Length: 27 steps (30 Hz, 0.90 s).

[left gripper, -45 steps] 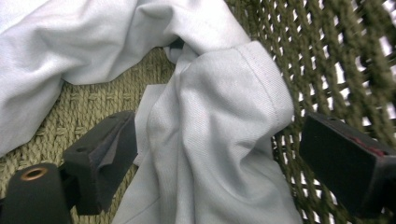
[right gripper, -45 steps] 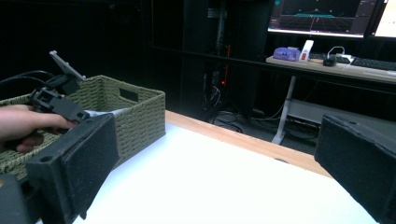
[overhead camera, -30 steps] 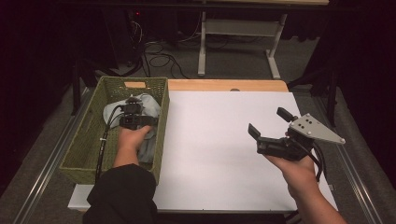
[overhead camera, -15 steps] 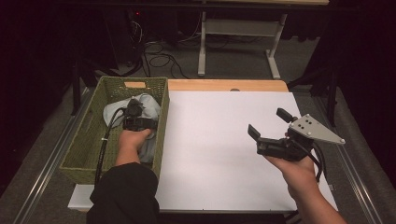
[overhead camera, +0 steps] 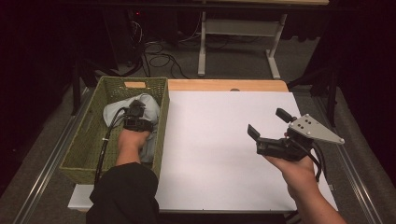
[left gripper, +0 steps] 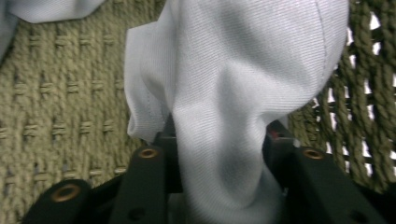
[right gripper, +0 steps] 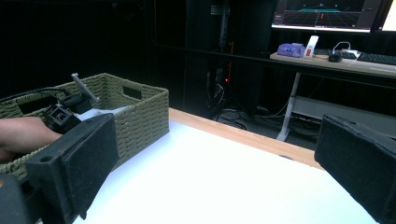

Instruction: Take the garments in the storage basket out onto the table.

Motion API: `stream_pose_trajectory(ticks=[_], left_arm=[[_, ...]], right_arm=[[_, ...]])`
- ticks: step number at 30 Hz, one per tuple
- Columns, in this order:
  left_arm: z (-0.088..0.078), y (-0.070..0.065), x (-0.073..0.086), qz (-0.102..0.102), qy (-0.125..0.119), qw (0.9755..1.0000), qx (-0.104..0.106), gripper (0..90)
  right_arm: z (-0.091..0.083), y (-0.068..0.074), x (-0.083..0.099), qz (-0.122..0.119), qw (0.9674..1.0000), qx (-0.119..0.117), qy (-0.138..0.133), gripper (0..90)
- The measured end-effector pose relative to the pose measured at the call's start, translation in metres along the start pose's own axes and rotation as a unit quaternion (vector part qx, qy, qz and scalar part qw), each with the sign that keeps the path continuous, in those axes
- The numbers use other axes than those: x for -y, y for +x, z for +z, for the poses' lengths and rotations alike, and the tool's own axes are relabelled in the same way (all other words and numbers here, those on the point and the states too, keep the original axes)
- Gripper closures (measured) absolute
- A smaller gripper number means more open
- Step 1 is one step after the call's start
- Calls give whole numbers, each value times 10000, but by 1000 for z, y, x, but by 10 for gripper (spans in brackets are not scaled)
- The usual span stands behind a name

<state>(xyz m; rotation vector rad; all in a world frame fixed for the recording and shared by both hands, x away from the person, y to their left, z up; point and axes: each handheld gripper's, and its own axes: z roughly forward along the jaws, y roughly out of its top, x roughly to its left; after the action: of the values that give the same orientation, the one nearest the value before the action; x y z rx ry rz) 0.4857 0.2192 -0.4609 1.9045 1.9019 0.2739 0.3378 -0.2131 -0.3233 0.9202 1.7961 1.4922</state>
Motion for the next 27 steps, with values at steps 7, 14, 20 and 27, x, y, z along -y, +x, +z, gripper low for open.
stream_pose_trajectory(ticks=[7, 14, 20, 27], left_arm=[[-2, 1, -1, -8, 14, 10000, 79, 716], [-13, 1, -3, 128, -58, 9998, 107, 734], [-29, 1, -6, 199, -241, 9995, 46, 736], [-44, 0, -8, 263, -319, 9991, 54, 736]], right_arm=[[-1, -1, 0, 23, 10000, -1, -7, 5], [-2, -2, -3, 29, 10000, -7, -51, 5], [-3, -4, -3, 85, 9999, -28, -72, 5], [-5, -7, -4, 94, 9999, -16, -107, 5]])
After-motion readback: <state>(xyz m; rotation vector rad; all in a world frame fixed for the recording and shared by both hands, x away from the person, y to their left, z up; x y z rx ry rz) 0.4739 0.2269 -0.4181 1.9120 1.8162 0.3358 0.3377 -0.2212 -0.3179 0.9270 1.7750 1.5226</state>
